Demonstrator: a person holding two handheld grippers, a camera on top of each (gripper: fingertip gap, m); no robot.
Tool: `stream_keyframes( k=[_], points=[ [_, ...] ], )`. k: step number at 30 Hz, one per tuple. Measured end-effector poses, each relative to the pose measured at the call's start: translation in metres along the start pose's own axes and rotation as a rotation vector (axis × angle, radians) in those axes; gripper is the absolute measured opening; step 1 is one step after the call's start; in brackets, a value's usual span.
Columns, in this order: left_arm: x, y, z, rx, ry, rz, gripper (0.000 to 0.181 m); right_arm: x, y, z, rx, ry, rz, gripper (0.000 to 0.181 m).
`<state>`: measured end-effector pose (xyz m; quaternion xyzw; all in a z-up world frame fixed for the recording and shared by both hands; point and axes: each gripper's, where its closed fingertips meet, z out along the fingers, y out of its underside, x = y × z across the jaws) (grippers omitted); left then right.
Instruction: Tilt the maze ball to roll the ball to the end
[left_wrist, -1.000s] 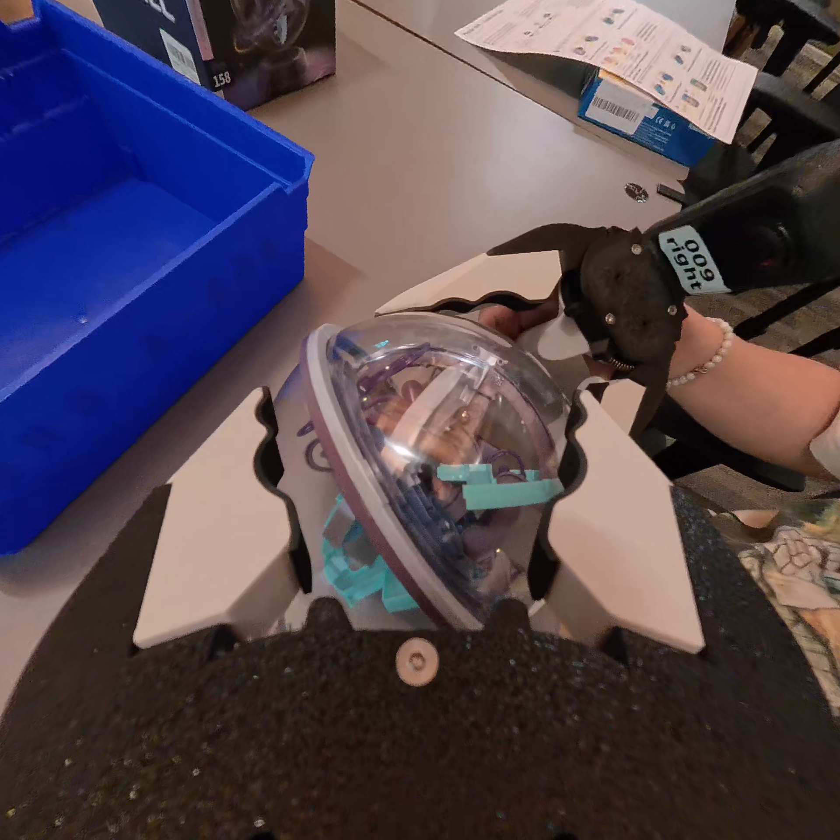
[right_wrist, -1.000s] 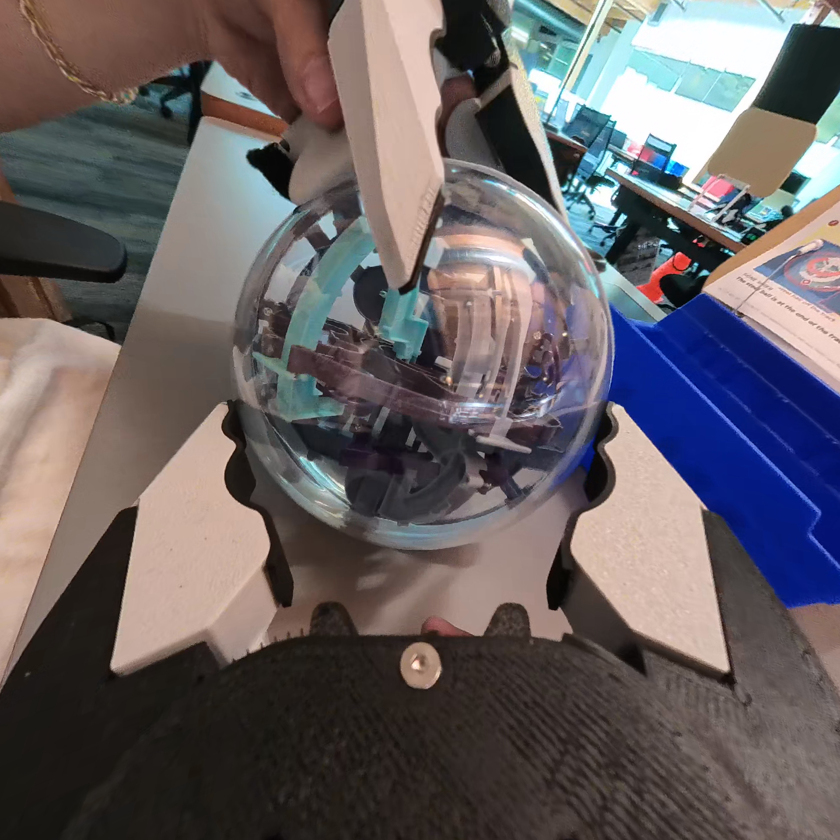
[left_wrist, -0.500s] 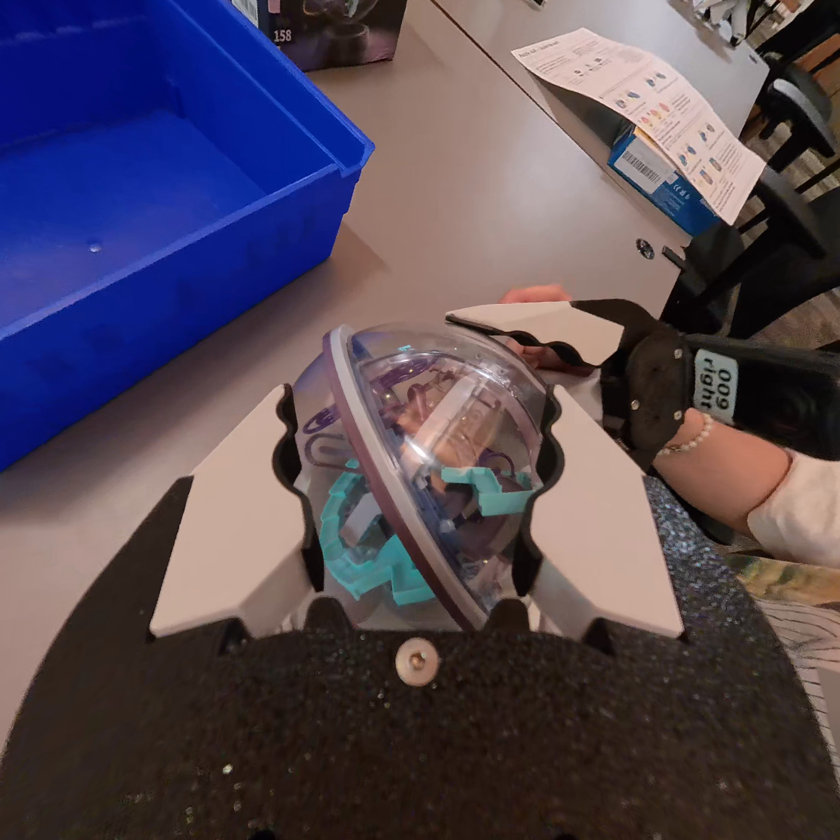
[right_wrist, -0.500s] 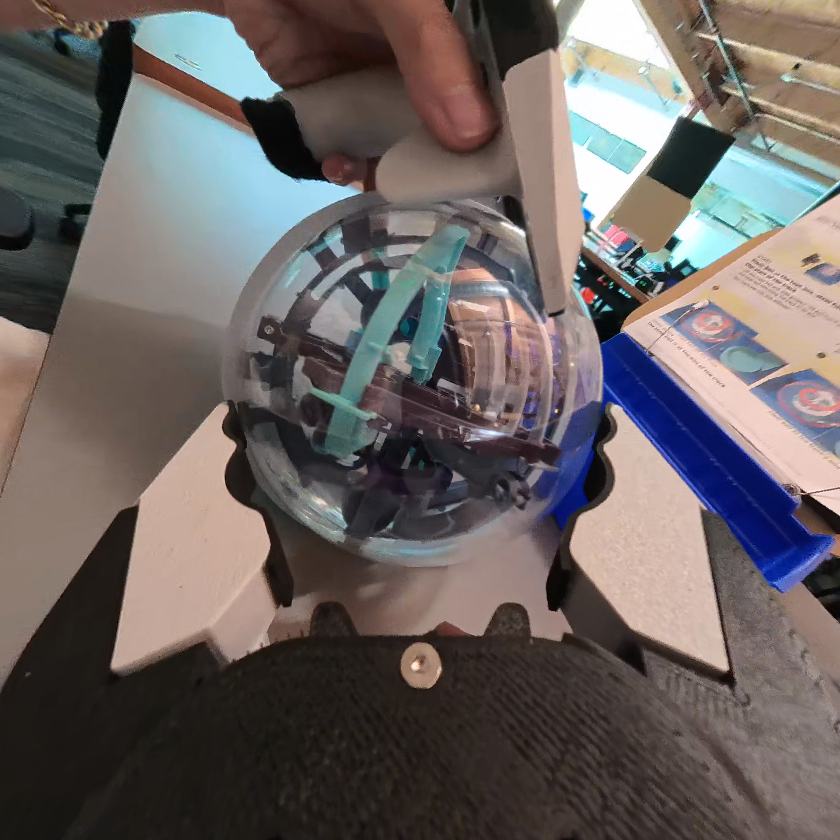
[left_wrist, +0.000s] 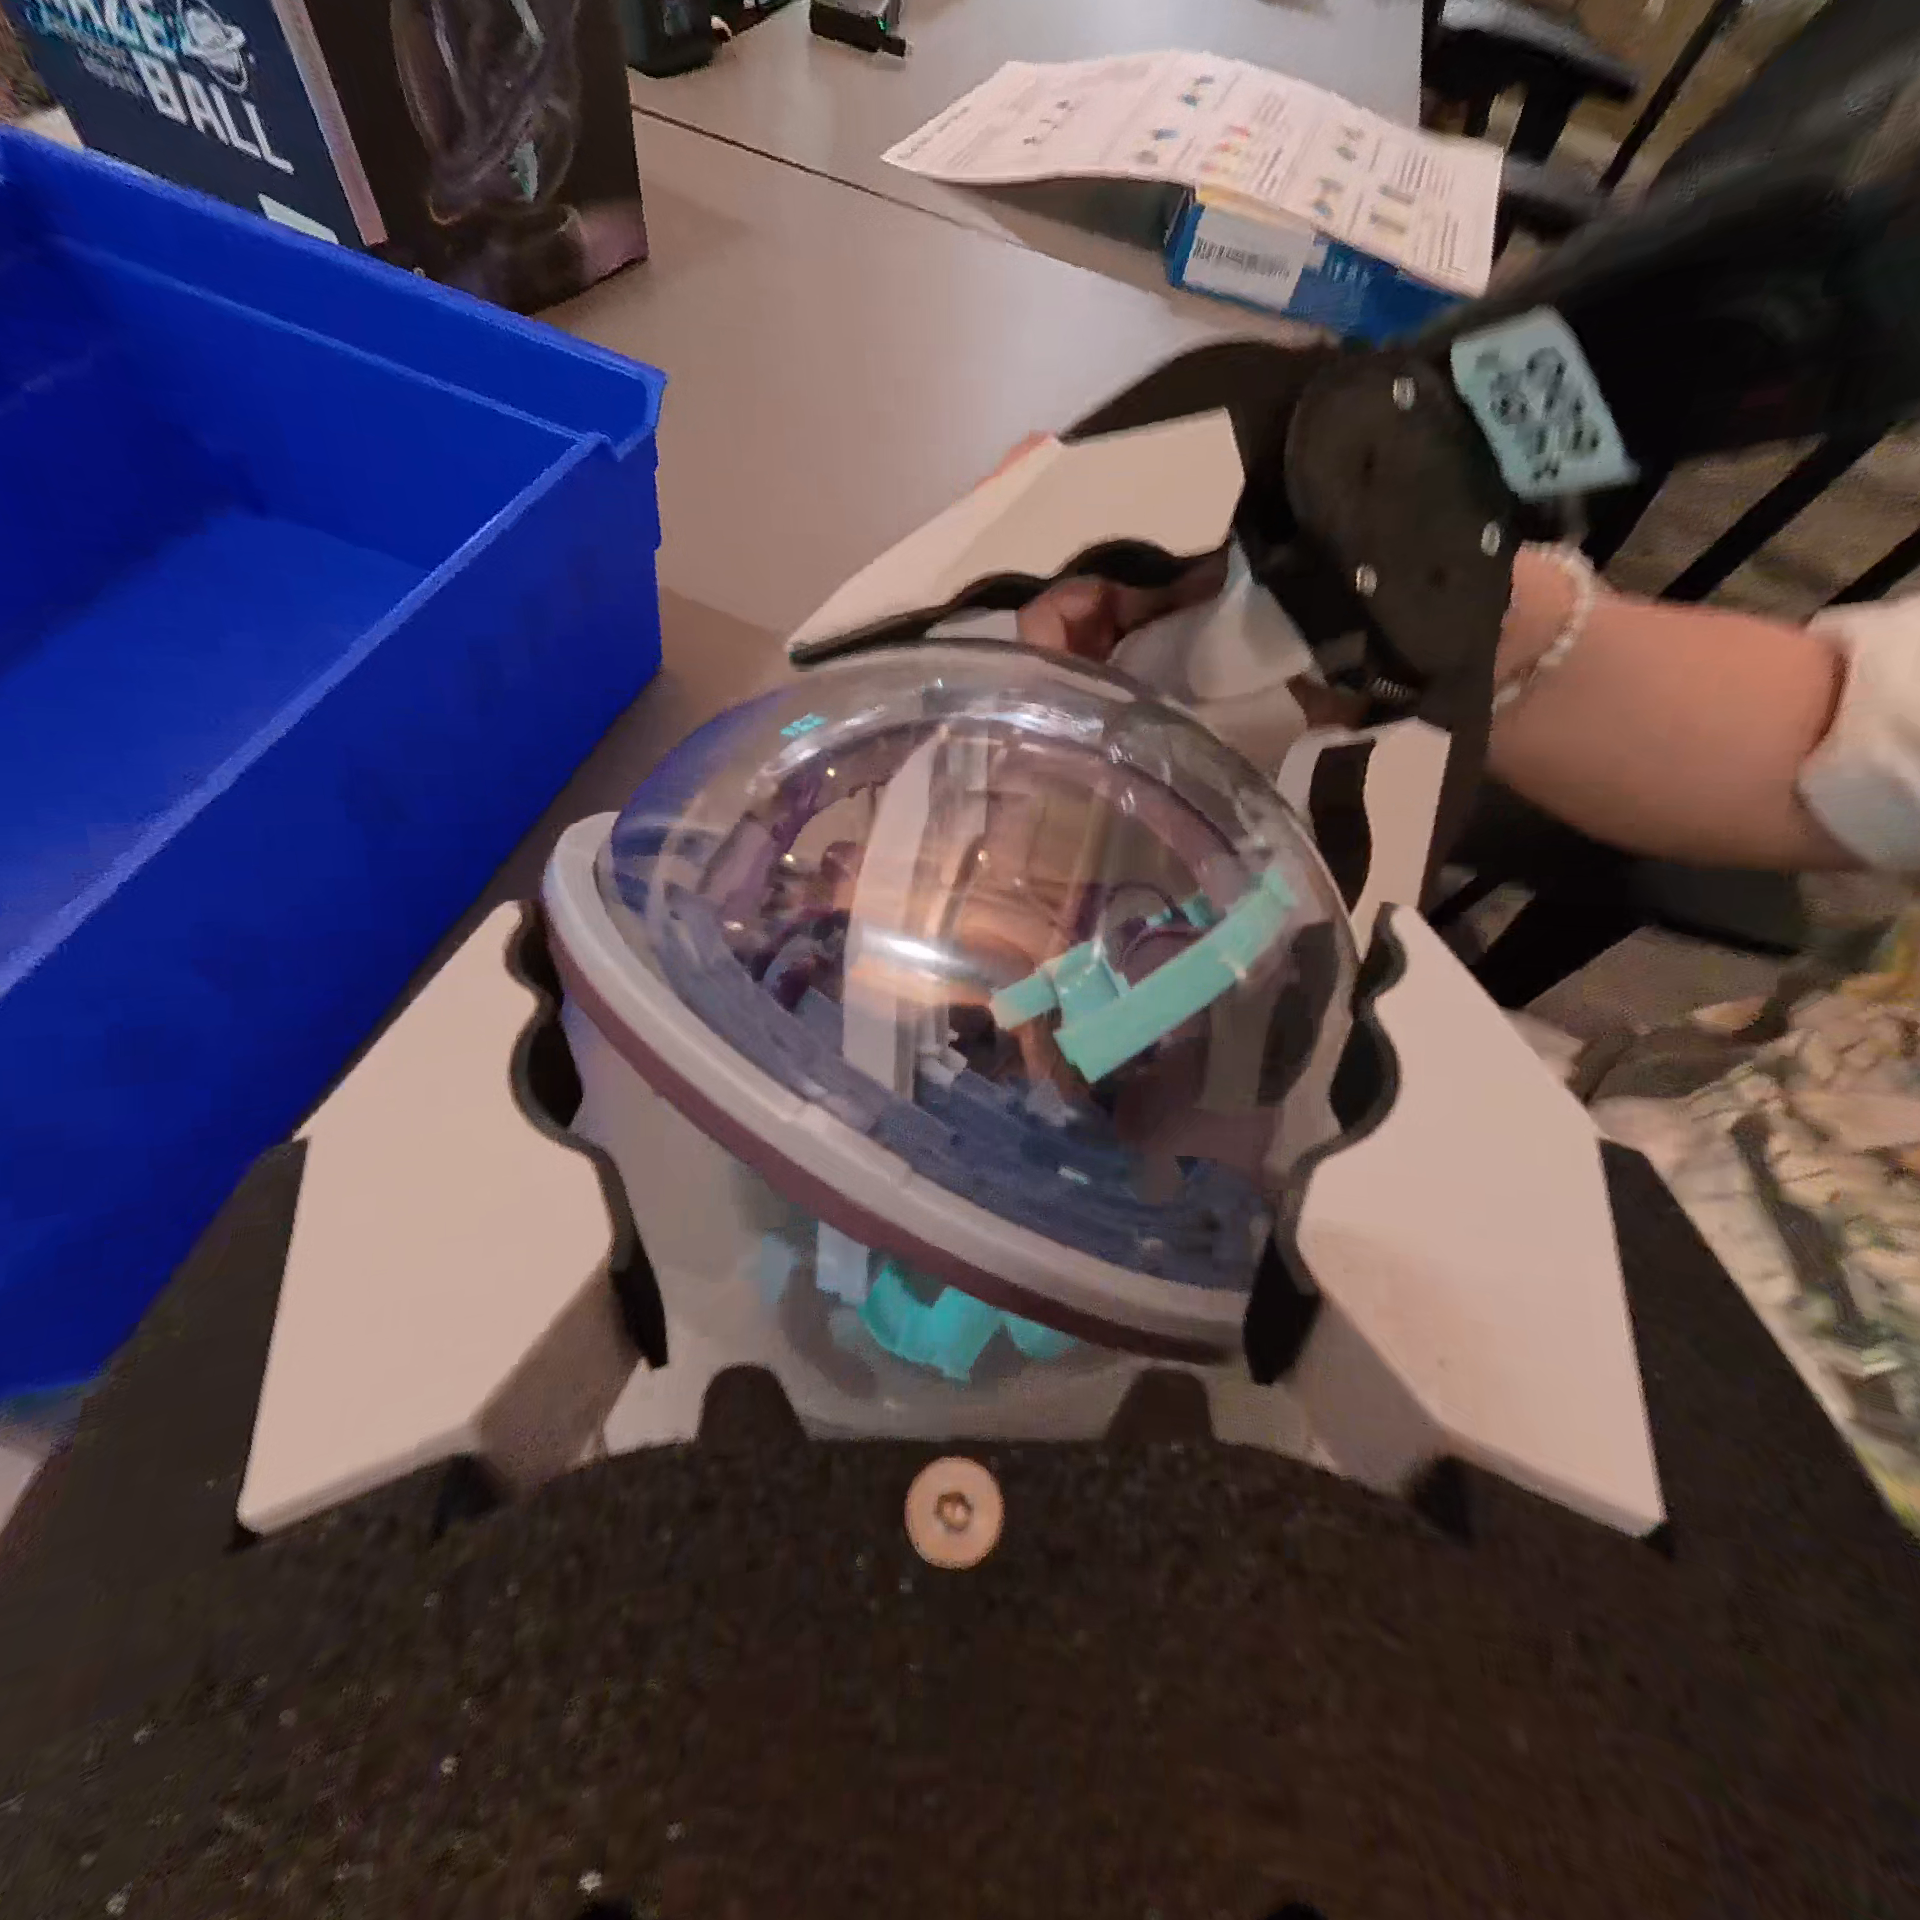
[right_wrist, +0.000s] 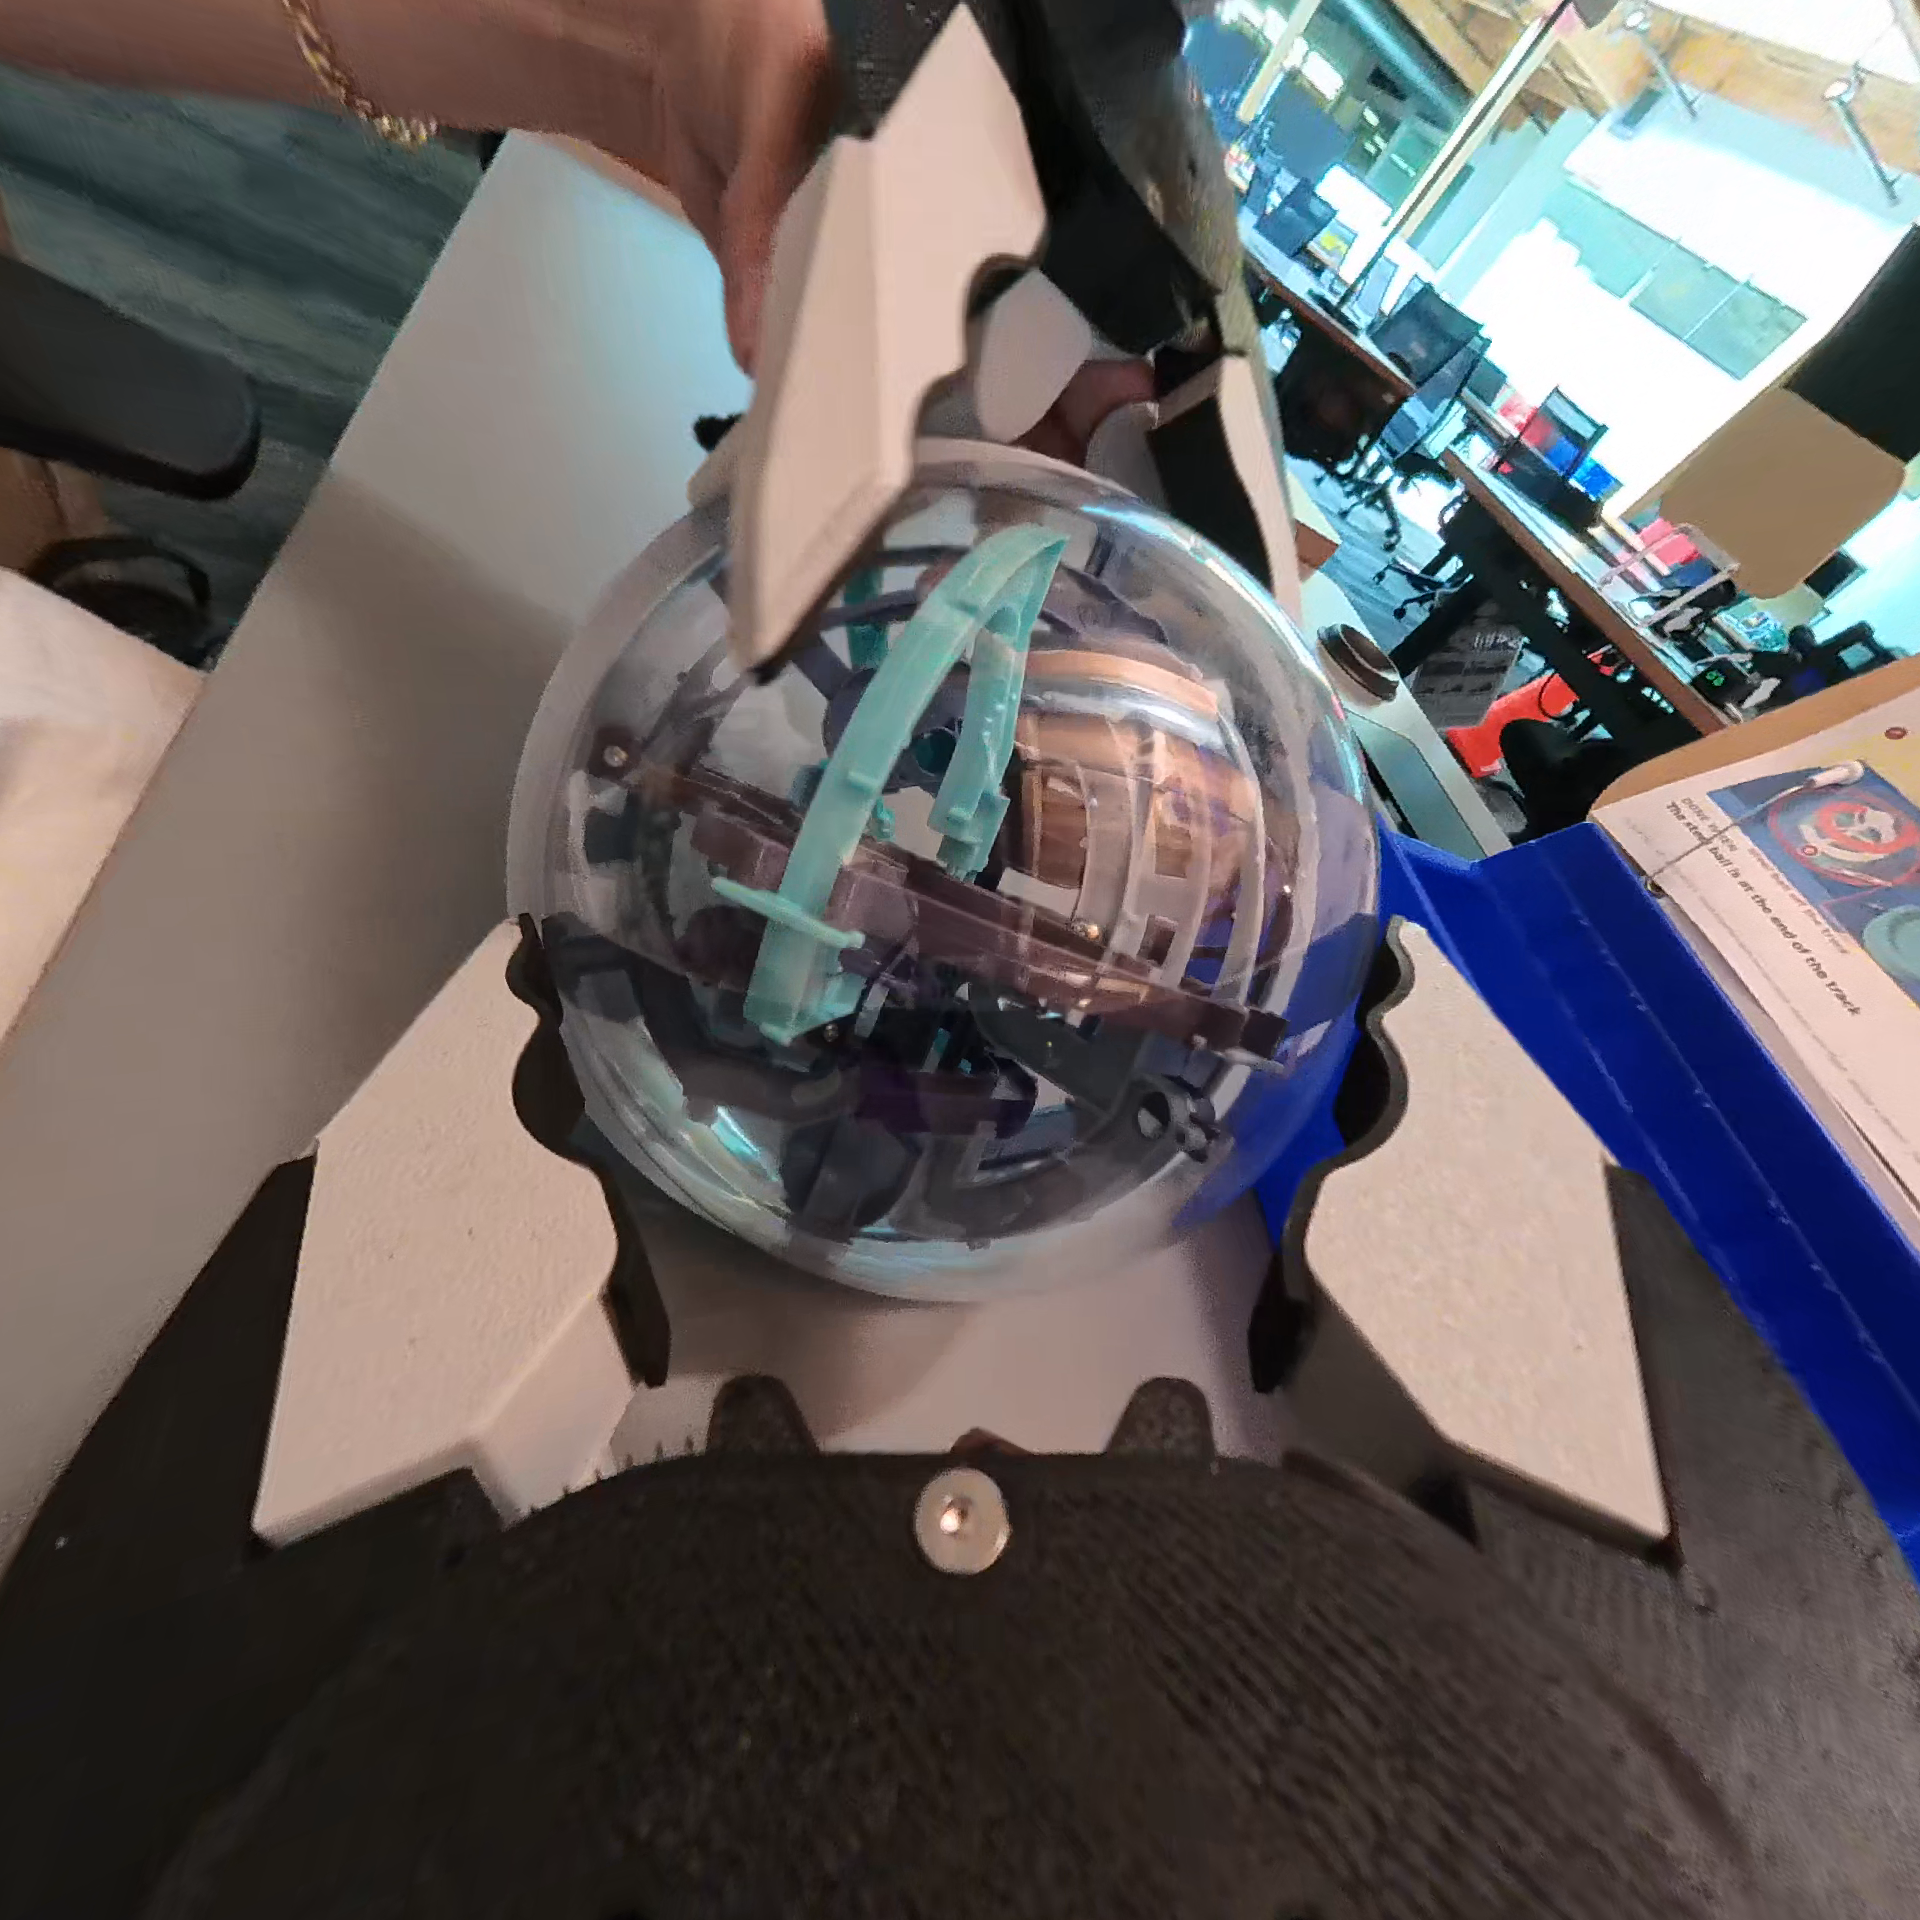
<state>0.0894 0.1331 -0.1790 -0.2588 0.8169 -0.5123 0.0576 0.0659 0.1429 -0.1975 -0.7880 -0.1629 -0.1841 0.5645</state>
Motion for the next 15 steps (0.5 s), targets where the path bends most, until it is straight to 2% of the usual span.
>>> stream_keyframes(
  k=[4,11,15],
  points=[
    [-0.002,0.014,-0.001,-0.085,-0.068,0.157,0.158,0.001,0.001,0.005,-0.018,-0.011,-0.028,0.147],
    [-0.008,0.016,-0.010,-0.106,-0.135,0.346,0.157,0.006,-0.003,0.006,-0.013,-0.012,-0.061,0.133],
    [-0.011,0.015,-0.012,-0.072,-0.144,0.291,0.157,0.007,-0.003,0.014,-0.010,0.006,-0.062,0.138]
  ],
)
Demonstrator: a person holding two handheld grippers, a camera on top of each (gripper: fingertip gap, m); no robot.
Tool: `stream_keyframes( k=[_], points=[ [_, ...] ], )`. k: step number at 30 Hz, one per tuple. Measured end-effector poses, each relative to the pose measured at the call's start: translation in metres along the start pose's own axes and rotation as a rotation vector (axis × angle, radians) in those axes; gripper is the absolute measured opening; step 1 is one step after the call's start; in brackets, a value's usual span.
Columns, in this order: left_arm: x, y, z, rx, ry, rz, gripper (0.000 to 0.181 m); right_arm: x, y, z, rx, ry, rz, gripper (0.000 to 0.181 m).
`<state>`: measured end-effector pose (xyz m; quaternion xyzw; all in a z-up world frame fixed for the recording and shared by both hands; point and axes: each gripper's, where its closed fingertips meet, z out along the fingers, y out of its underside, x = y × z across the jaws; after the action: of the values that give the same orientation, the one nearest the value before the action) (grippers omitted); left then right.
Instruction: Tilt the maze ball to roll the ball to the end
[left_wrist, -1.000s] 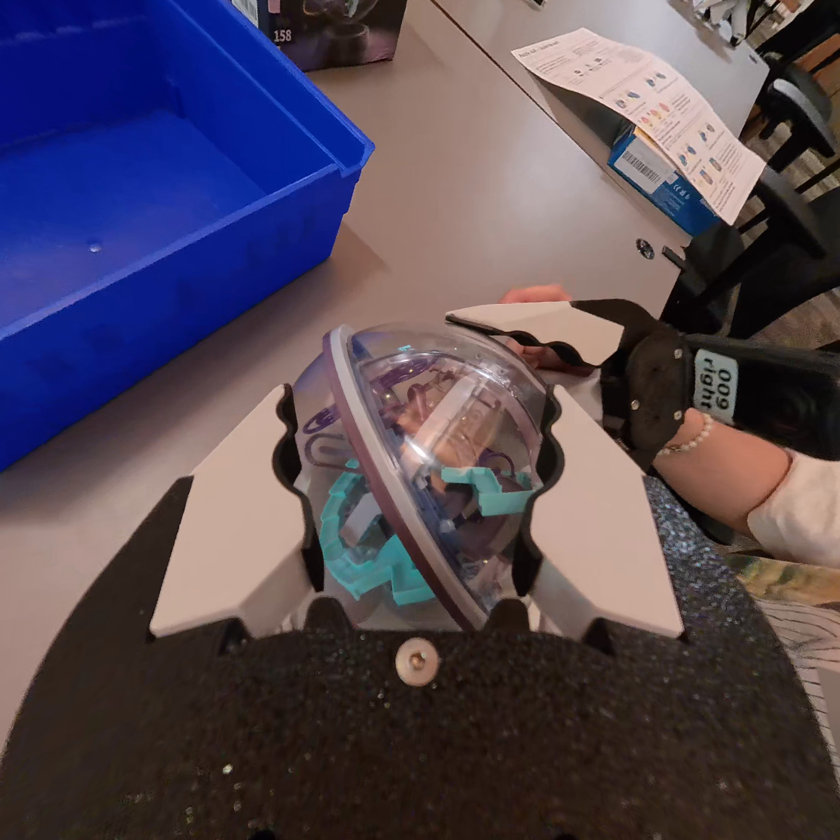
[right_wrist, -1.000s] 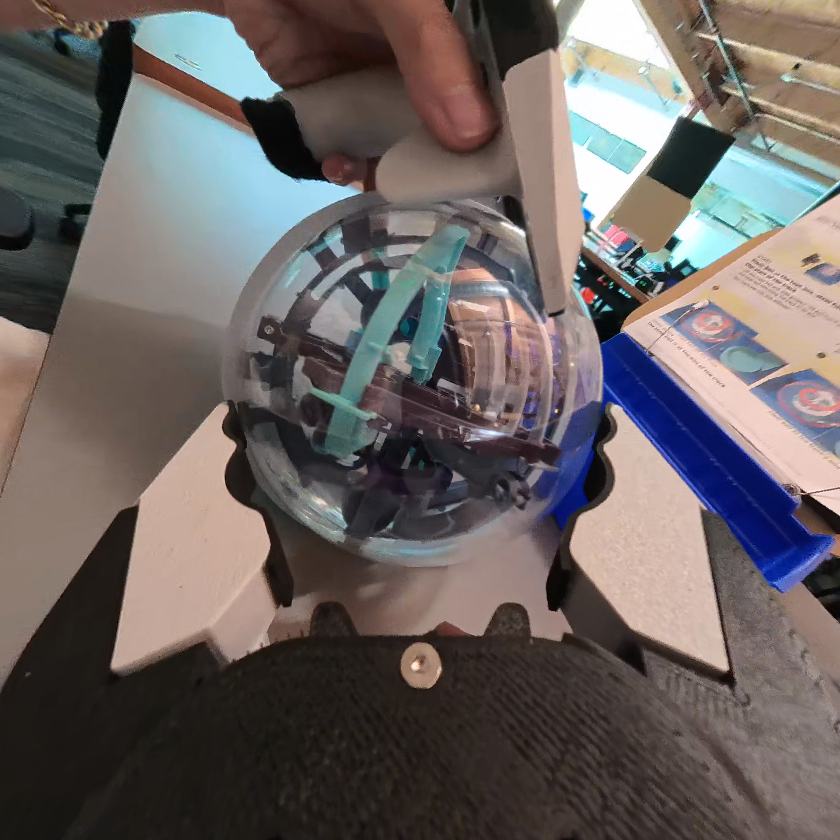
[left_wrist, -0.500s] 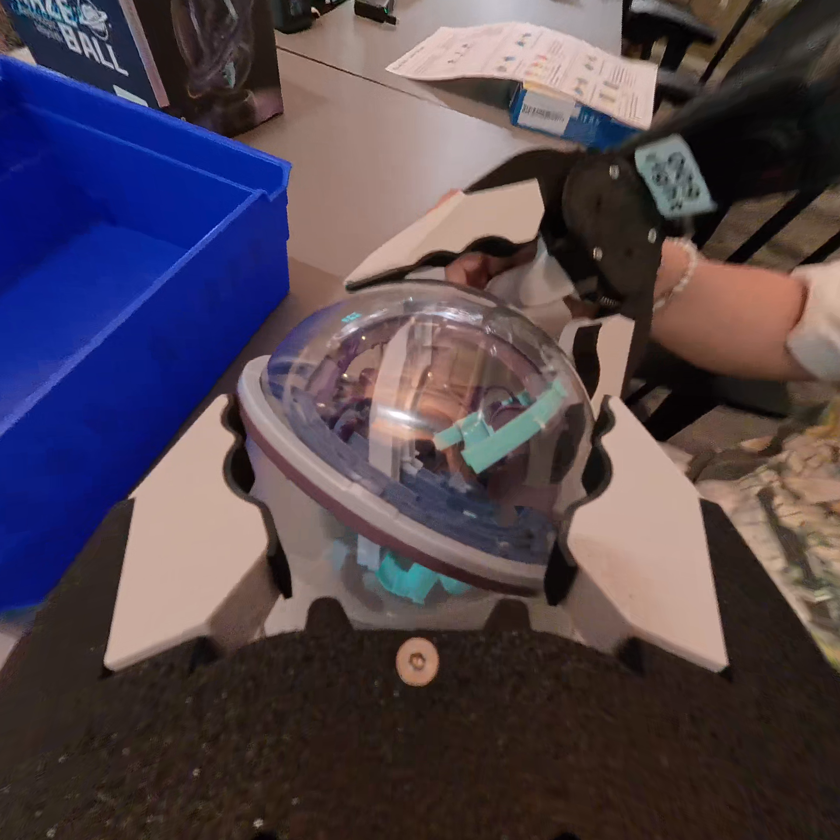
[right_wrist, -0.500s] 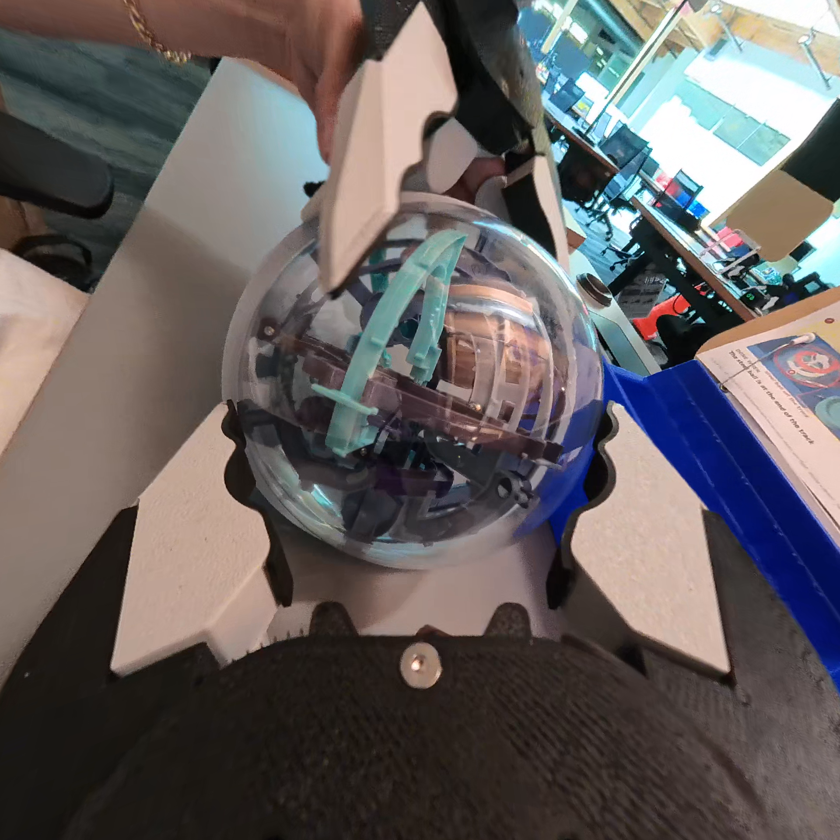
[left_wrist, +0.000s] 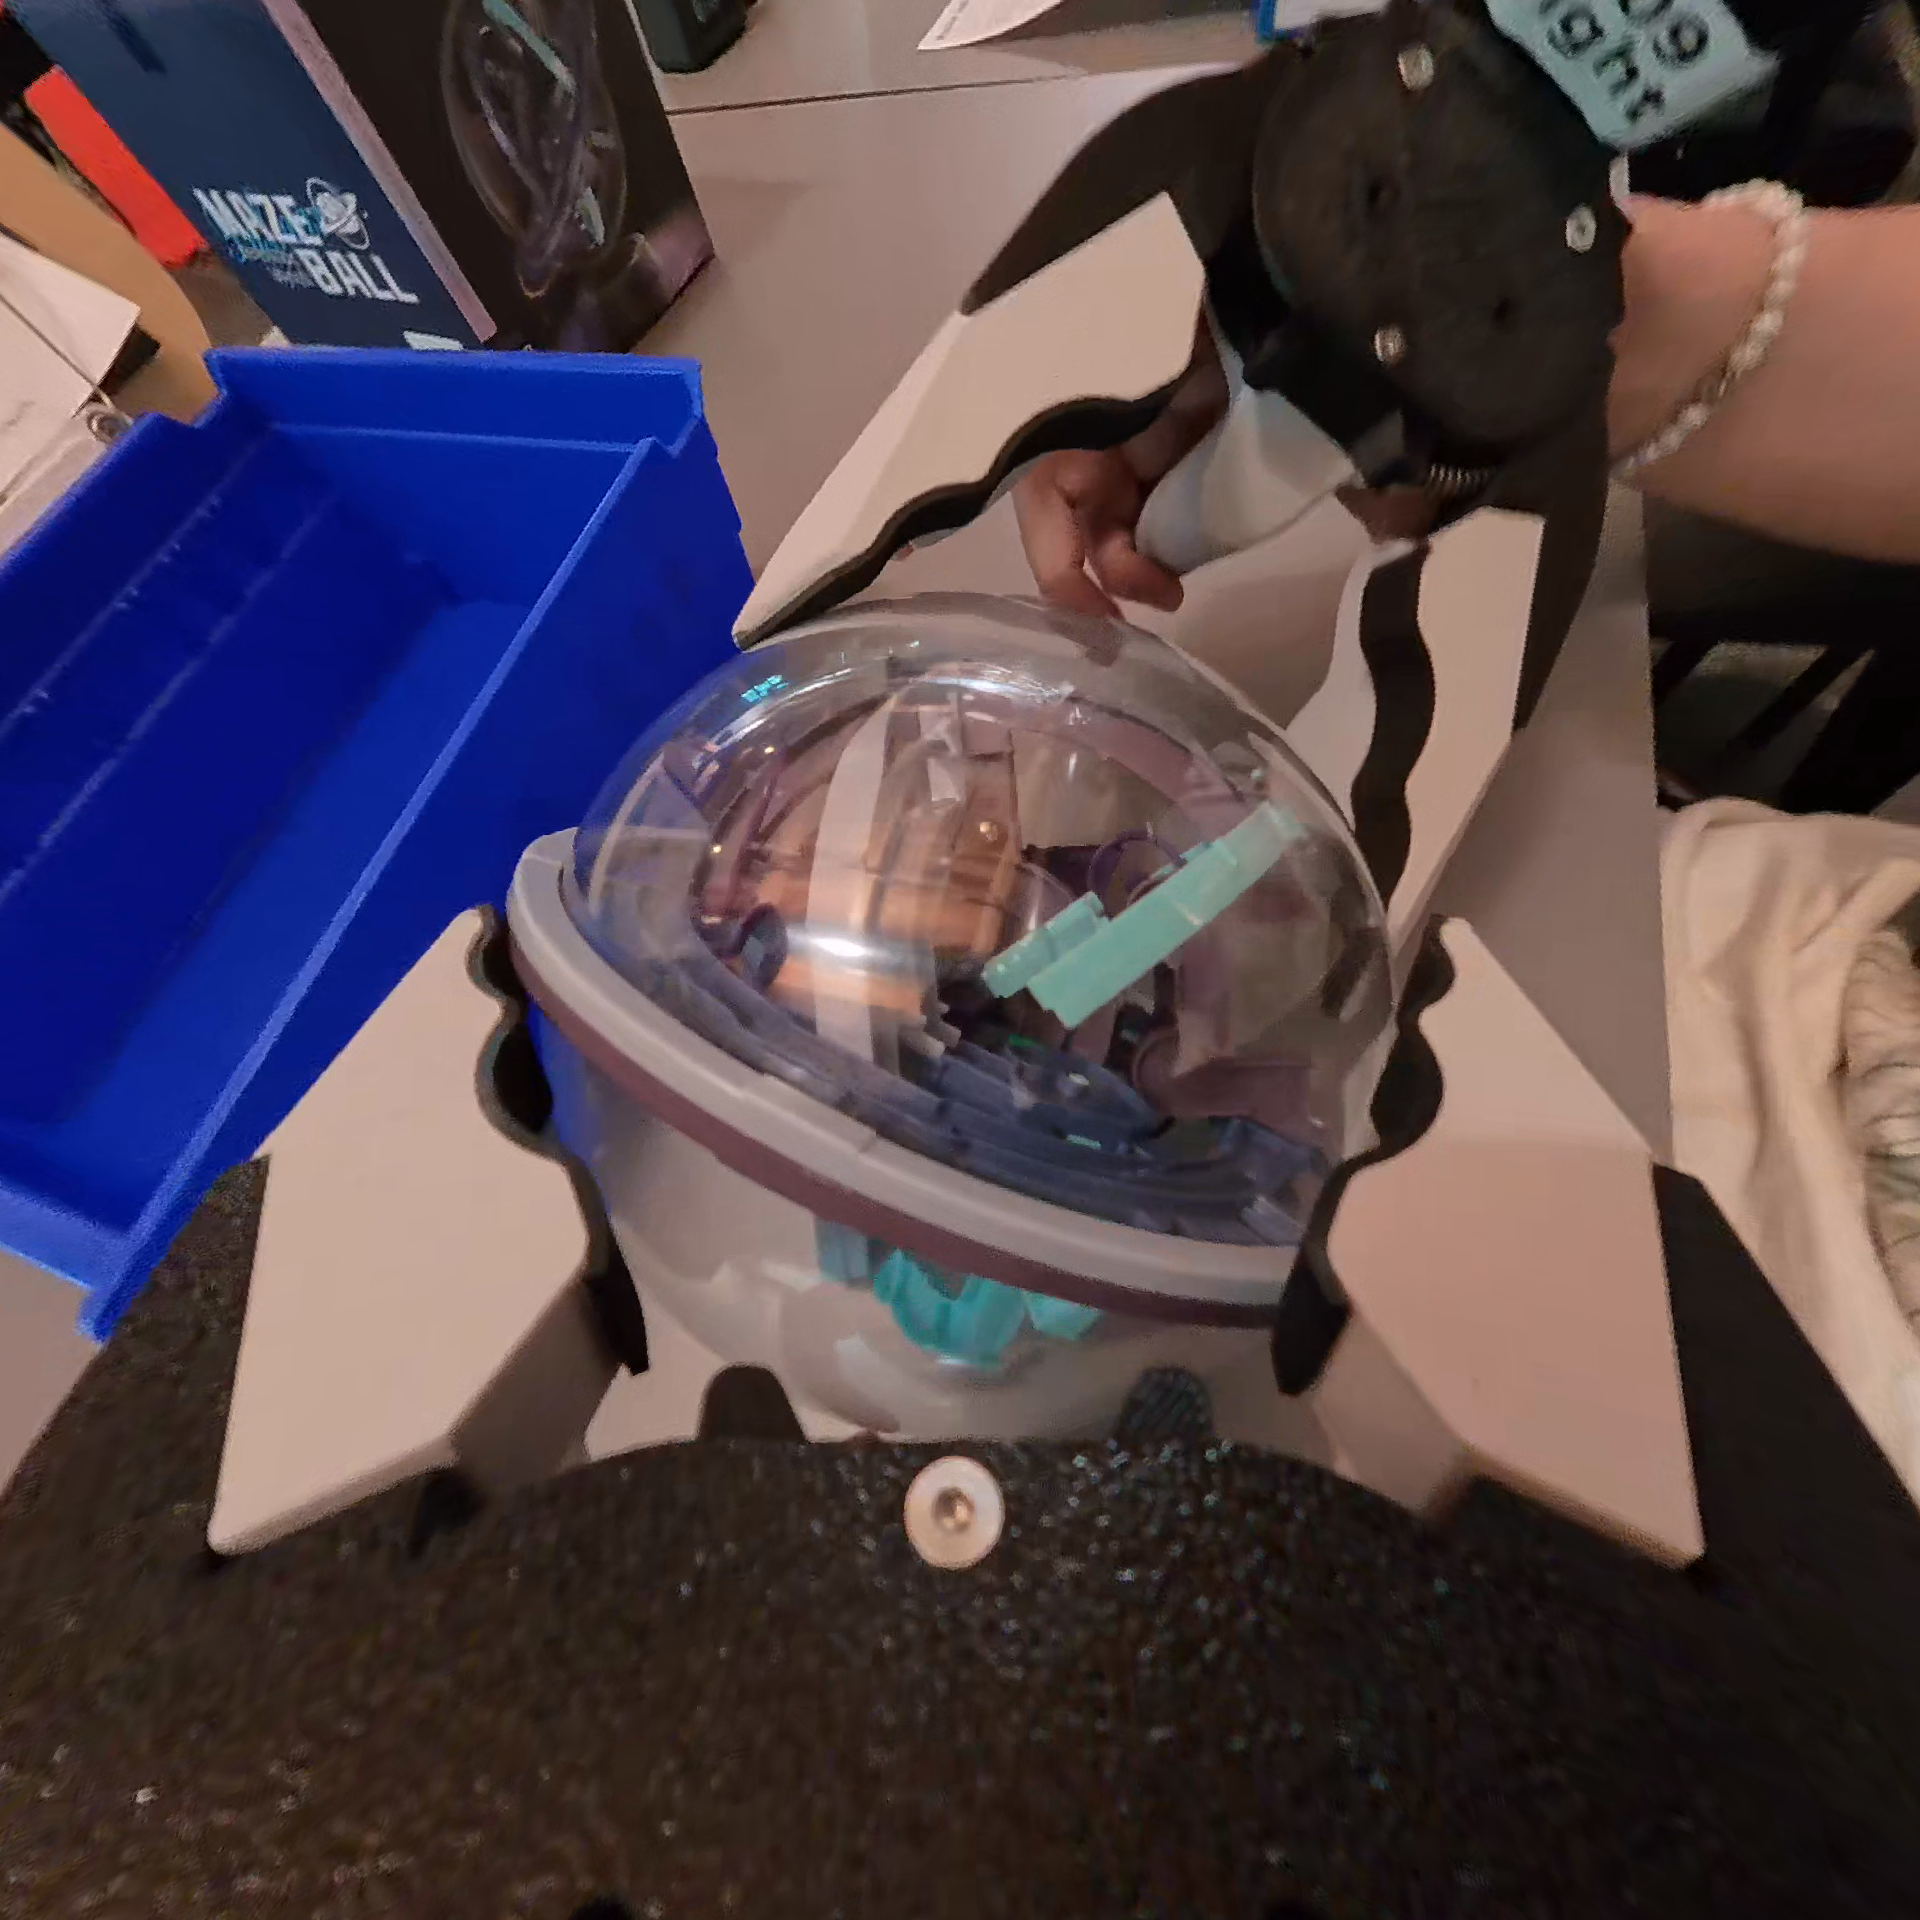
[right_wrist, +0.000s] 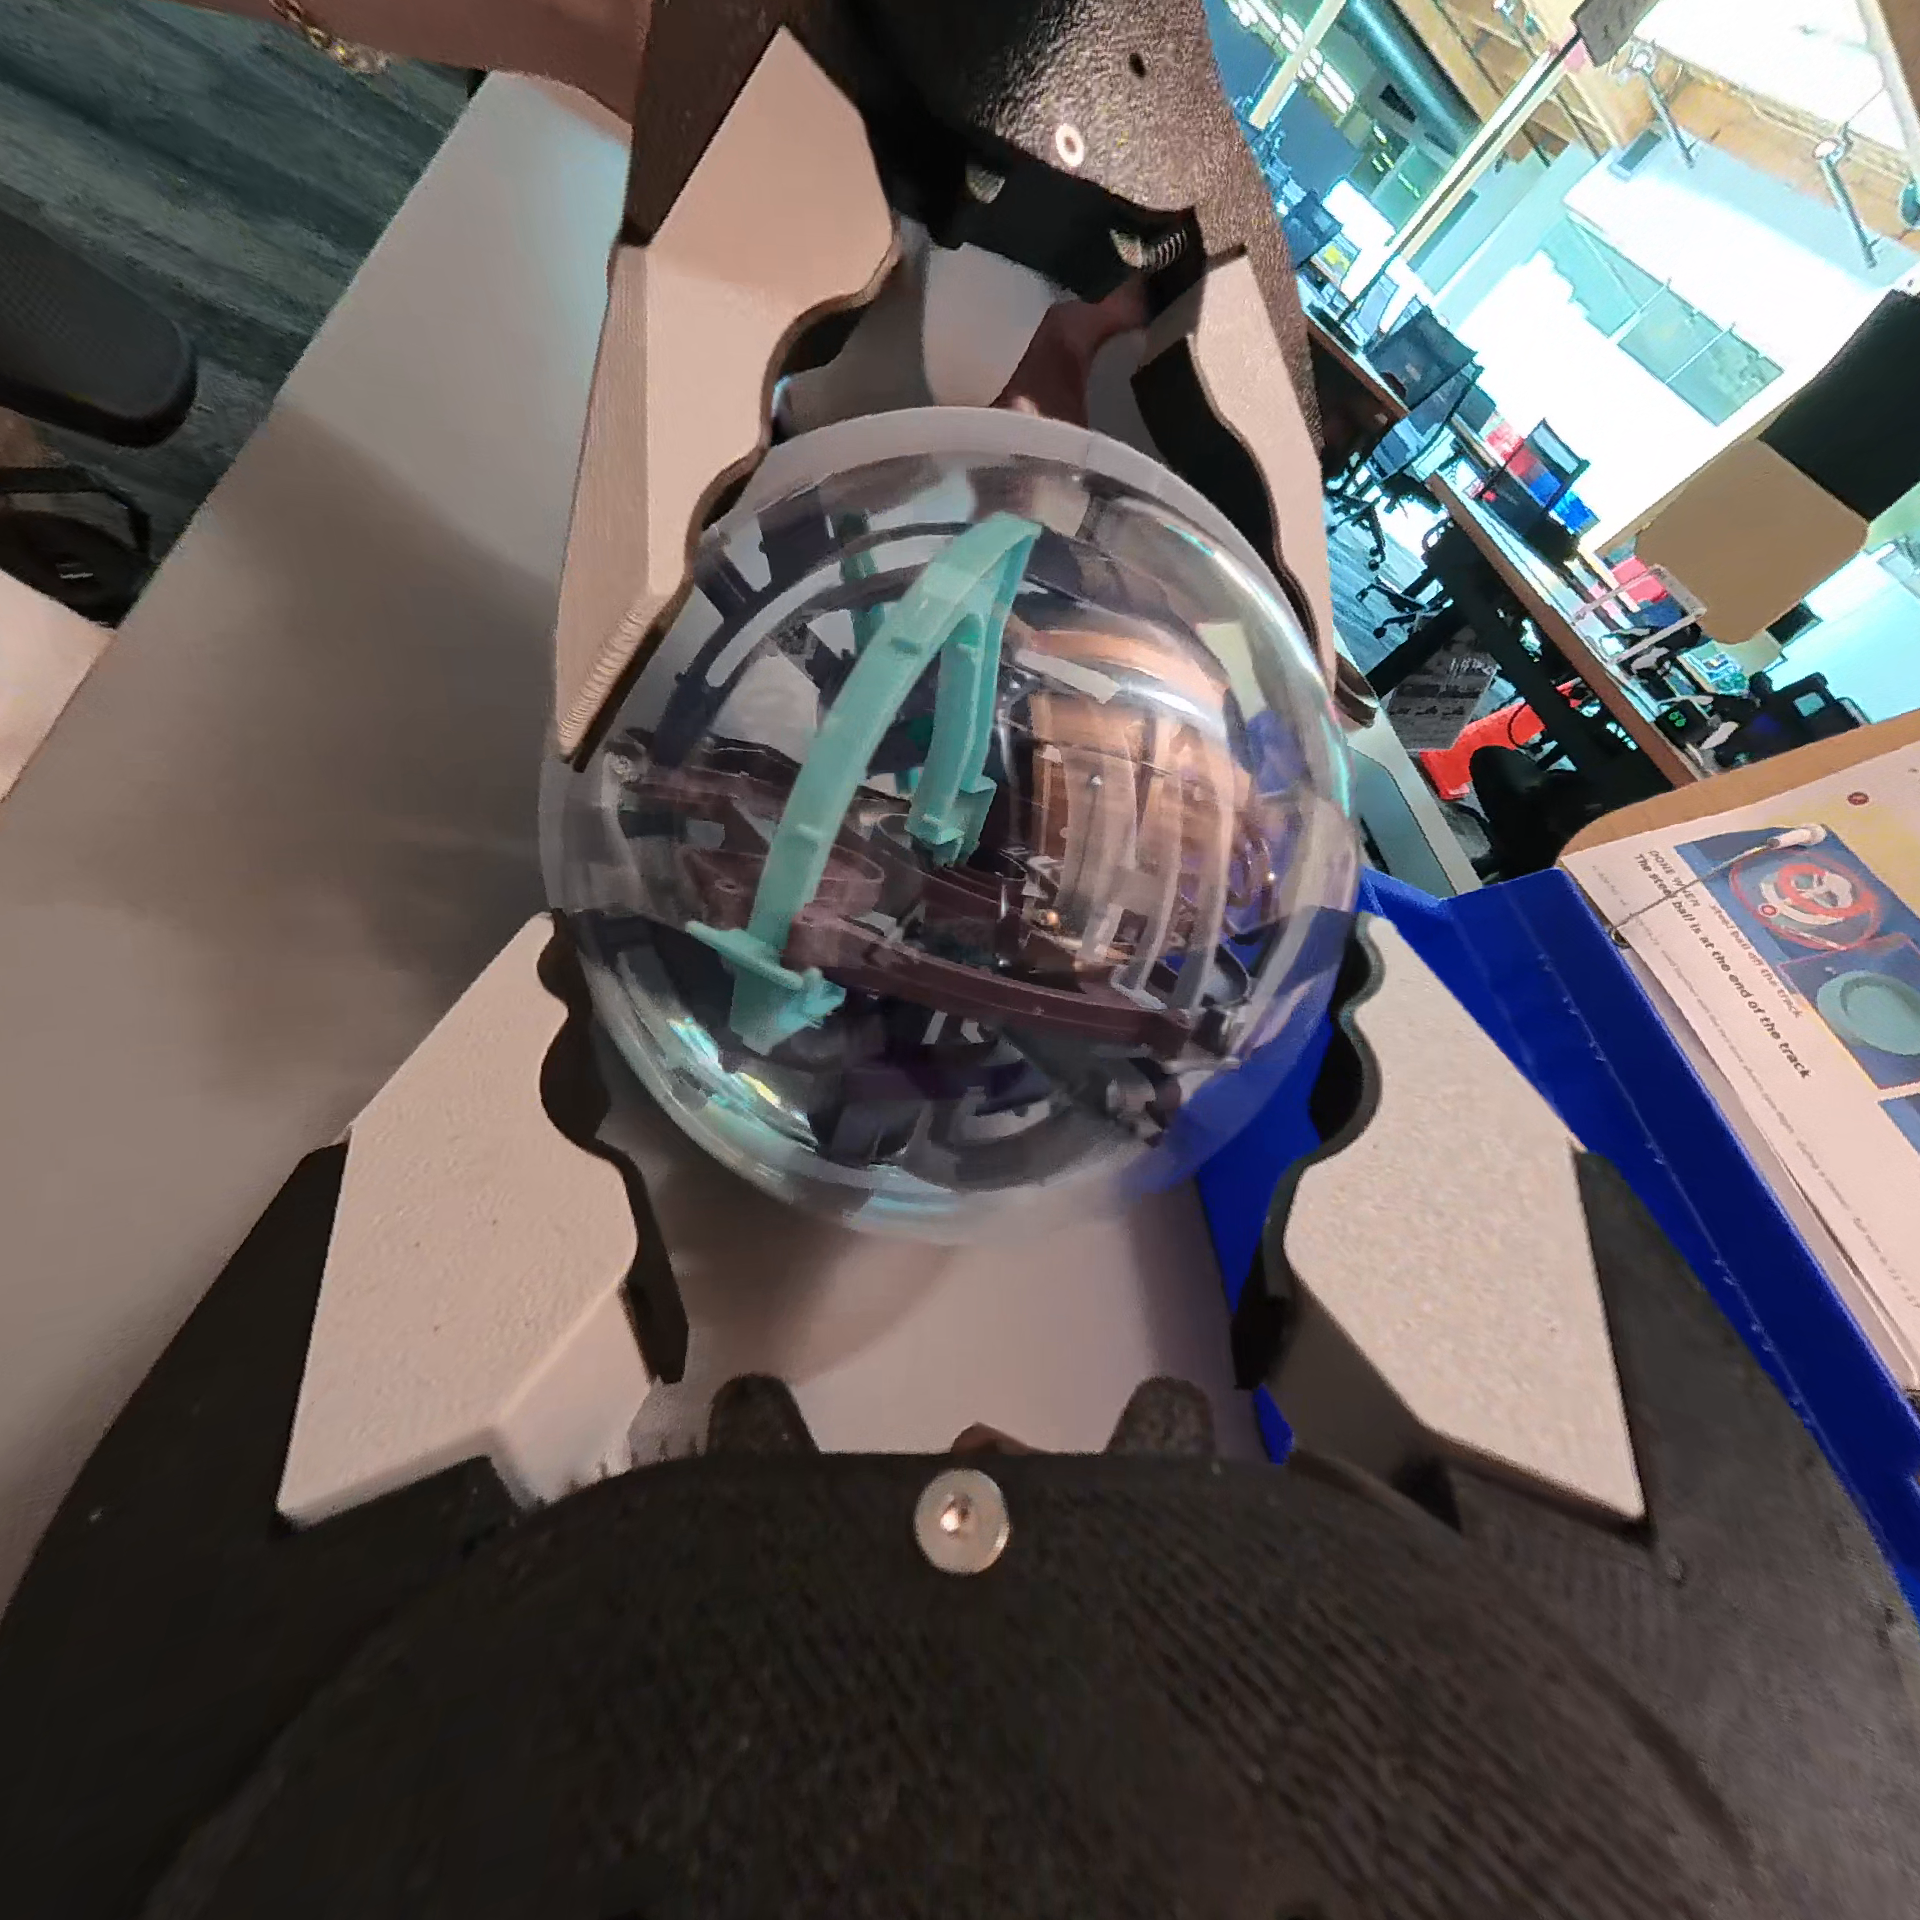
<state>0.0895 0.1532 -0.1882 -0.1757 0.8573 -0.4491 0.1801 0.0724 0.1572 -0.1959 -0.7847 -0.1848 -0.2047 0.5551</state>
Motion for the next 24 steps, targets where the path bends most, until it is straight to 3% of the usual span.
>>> stream_keyframes(
  k=[5,12,20,24],
  points=[
    [-0.003,0.001,-0.003,-0.014,0.034,-0.223,0.151,-0.003,0.001,0.013,0.014,0.034,0.022,0.151],
    [-0.005,0.004,-0.003,-0.049,0.063,-0.344,0.154,-0.004,-0.005,0.017,0.086,-0.019,0.137,0.151],
    [-0.004,0.006,-0.006,-0.045,0.065,-0.387,0.153,-0.007,-0.009,0.017,0.118,-0.043,0.153,0.152],
    [-0.005,0.002,-0.005,-0.019,0.080,-0.497,0.150,-0.009,-0.019,0.014,0.196,-0.022,0.146,0.152]
  ],
)
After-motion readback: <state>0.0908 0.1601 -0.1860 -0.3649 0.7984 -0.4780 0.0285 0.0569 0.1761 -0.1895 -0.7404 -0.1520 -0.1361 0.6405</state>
